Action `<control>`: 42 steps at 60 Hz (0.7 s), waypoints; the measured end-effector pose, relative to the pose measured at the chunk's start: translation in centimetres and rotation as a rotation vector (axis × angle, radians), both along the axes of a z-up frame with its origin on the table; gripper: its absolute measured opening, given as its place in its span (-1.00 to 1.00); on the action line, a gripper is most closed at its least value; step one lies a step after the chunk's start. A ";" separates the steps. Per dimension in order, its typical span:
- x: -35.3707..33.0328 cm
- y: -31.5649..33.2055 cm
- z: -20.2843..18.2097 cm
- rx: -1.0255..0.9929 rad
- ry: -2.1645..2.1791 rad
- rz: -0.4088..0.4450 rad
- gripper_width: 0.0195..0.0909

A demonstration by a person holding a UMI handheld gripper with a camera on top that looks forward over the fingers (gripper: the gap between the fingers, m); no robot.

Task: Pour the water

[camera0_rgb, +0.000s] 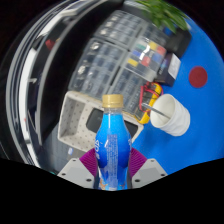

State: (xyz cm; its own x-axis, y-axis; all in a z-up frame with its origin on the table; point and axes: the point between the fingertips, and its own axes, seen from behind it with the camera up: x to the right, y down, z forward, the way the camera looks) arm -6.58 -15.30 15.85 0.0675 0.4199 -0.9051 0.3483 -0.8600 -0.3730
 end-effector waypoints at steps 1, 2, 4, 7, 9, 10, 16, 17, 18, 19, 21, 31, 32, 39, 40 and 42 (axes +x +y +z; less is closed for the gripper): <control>-0.2 0.2 -0.1 -0.034 -0.015 -0.002 -0.50; -0.5 0.5 -0.1 -0.067 -0.028 -0.006 -0.49; -0.9 1.0 -0.1 -0.128 -0.045 -0.014 -0.50; -1.4 1.6 -0.2 -0.227 -0.078 -0.027 -0.50; -1.6 1.7 -0.4 -0.299 -0.098 -0.037 -0.50; -1.8 1.9 -0.5 -0.332 -0.109 -0.043 -0.50; -2.2 2.1 -1.1 -0.504 -0.192 -0.062 -0.50; -2.3 2.0 -1.2 -0.525 -0.196 -0.067 -0.49; -2.4 1.9 -1.2 -0.546 -0.204 -0.069 -0.50; -2.4 1.8 -1.2 -0.567 -0.214 -0.069 -0.50; -2.6 1.8 -1.2 -0.610 -0.232 -0.073 -0.50; -3.4 1.6 -1.2 -0.753 -0.299 -0.090 -0.50; -3.4 1.6 -1.2 -0.759 -0.304 -0.089 -0.50; -3.3 1.5 -1.3 -0.735 -0.302 -0.078 -0.50; -3.2 1.5 -1.3 -0.719 -0.298 -0.074 -0.49; -3.0 1.7 -1.2 -0.667 -0.288 -0.066 -0.49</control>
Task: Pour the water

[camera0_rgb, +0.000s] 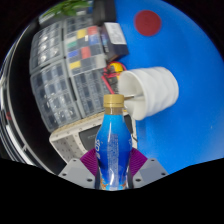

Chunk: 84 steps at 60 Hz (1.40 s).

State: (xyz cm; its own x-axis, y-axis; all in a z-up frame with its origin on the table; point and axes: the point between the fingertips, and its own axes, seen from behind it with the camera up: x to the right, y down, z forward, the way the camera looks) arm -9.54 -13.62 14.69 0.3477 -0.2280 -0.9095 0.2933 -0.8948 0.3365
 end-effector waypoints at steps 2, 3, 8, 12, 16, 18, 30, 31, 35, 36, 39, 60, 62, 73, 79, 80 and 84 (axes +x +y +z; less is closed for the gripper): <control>0.1 0.3 0.4 0.059 0.031 0.011 -0.50; 0.1 0.6 0.8 0.091 0.051 0.017 -0.49; 0.0 2.5 3.1 0.300 0.166 0.046 -0.50; -0.1 4.5 5.6 0.500 0.260 0.072 -0.49; -0.2 7.1 7.5 0.730 0.340 0.091 -0.49; -0.4 8.6 8.2 0.845 0.366 0.095 -0.49; -1.2 17.2 10.6 1.480 0.466 0.069 -0.49; -1.2 17.8 10.5 1.515 0.469 0.072 -0.49; -1.8 19.7 10.0 1.622 0.499 0.085 -0.49; -1.9 20.0 9.7 1.644 0.499 0.089 -0.49; -2.2 21.2 8.5 1.706 0.495 0.109 -0.49; -3.5 27.5 -2.6 1.840 0.394 0.201 -0.49; -3.5 27.7 -3.6 1.840 0.391 0.206 -0.49; -3.0 27.8 -4.8 1.834 0.428 0.185 -0.46; -3.0 27.9 -5.1 1.832 0.441 0.167 -0.37; -2.9 27.9 -5.1 1.829 0.440 0.166 -0.32; -2.7 28.0 -5.1 1.816 0.428 0.161 -0.18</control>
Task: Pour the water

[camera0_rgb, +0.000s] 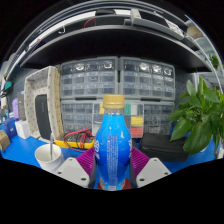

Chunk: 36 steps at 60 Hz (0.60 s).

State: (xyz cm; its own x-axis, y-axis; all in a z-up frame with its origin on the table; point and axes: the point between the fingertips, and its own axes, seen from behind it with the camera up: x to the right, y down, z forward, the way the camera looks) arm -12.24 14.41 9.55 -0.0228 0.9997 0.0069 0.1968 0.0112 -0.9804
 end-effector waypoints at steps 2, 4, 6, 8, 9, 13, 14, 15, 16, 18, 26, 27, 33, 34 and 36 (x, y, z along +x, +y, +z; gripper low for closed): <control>0.1 0.1 0.0 0.003 -0.002 -0.002 -0.11; 0.3 0.2 -0.4 0.007 -0.022 -0.006 -0.01; 0.5 0.0 -1.1 0.008 -0.058 -0.006 0.17; 0.9 -0.1 -1.6 0.010 -0.082 -0.006 0.47; 1.1 -0.1 -1.7 0.011 -0.087 -0.008 0.46; 2.4 -0.3 -2.0 0.009 -0.096 -0.018 0.47; 2.8 -0.3 -2.1 0.007 -0.098 -0.018 0.47; 3.3 -0.3 -2.1 0.007 -0.101 -0.019 0.47; 3.8 -0.3 -2.2 0.006 -0.106 -0.021 0.47; 5.0 -0.3 -2.6 0.003 -0.122 -0.030 0.47; 11.0 -0.9 -3.8 0.013 -0.202 -0.063 0.44; 11.7 -1.0 -3.7 0.018 -0.211 -0.065 0.45; 15.7 -2.3 -1.8 0.033 -0.238 -0.072 0.45; 16.2 -2.6 -1.3 0.033 -0.234 -0.074 0.45; 17.2 -3.2 -0.3 0.028 -0.233 -0.079 0.46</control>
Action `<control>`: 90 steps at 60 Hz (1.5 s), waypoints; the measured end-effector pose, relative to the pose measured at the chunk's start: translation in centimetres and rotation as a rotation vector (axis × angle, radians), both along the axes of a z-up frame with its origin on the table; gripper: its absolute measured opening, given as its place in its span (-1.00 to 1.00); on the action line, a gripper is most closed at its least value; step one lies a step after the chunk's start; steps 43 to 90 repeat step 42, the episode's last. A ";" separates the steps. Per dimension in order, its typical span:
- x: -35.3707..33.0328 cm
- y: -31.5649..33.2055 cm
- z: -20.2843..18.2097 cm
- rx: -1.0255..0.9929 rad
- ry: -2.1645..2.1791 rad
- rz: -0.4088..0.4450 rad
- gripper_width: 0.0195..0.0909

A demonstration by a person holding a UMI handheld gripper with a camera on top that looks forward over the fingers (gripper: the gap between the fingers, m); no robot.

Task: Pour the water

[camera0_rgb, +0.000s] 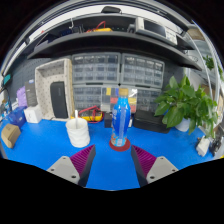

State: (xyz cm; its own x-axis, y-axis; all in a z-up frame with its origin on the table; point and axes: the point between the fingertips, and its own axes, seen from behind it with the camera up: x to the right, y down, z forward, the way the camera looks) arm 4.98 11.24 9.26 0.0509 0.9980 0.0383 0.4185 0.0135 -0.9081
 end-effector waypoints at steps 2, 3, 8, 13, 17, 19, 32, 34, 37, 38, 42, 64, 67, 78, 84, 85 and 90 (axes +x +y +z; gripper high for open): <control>0.9 -0.5 1.1 -0.002 0.006 -0.007 0.48; 1.1 -0.6 1.9 -0.002 0.008 -0.008 0.49; 2.9 -1.8 4.9 -0.006 0.040 -0.023 0.48; 4.2 -3.2 7.5 -0.022 0.066 -0.022 0.48; 5.2 -4.3 9.3 -0.024 0.088 -0.019 0.48; 5.5 -4.8 9.9 -0.027 0.091 -0.015 0.47; 8.1 -7.6 12.6 -0.044 0.111 0.007 0.47; 8.3 -8.0 12.9 -0.051 0.118 0.008 0.48; 8.5 -8.6 13.2 -0.065 0.125 0.011 0.48; 8.6 -8.8 13.2 -0.070 0.127 0.012 0.48; 8.9 -9.4 13.2 -0.077 0.123 0.015 0.48; 8.9 -9.4 13.2 -0.077 0.123 0.015 0.48; 8.9 -9.4 13.2 -0.077 0.123 0.015 0.48; 8.9 -9.4 13.2 -0.077 0.123 0.015 0.48; 8.9 -9.4 13.2 -0.077 0.123 0.015 0.48; 8.9 -9.4 13.2 -0.077 0.123 0.015 0.48; 8.9 -9.4 13.2 -0.077 0.123 0.015 0.48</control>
